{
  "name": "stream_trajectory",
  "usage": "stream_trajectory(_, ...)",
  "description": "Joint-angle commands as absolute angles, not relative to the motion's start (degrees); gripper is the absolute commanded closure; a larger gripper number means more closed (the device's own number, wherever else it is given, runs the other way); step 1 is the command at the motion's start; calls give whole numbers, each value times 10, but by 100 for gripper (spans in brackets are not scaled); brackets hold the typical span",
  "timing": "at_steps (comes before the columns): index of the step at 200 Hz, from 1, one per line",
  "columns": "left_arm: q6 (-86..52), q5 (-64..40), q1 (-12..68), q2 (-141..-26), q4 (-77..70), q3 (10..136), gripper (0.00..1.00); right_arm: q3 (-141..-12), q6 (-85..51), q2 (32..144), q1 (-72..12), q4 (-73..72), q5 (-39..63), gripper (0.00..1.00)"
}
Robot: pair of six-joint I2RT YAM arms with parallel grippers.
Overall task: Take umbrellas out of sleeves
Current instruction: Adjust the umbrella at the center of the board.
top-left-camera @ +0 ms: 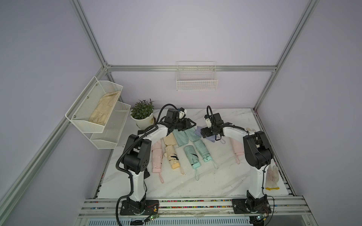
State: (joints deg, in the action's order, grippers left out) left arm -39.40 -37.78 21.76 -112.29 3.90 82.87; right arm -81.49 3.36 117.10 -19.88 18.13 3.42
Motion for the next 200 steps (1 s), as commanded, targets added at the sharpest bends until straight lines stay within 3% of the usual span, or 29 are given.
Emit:
stream_trajectory(1,-388,-389,215,-1118,23,819,52,-824,61,1190,-202,205,20,3)
stream_trajectory(33,-388,-390,215,-1120,23,820,52,-835,49,1208,-207,217,-1,4)
stream_trajectory(49,-390,-390,215,-1121,23,821,52,-841,34,1215,-206,220,-11,10)
stream_trajectory(63,-391,-392,215,-1121,23,821,52,-840,30,1215,-206,218,-24,21)
stream_trajectory(112,-389,-392,215,-1119,26,822,52,-836,14,1206,-203,212,-14,24)
stream_trajectory(136,-390,-392,215,-1122,27,825,52,-838,-27,1203,-194,218,-15,33)
stream_trajectory(200,-397,-415,233,-1198,45,896,52,-788,-173,1154,-188,248,10,28)
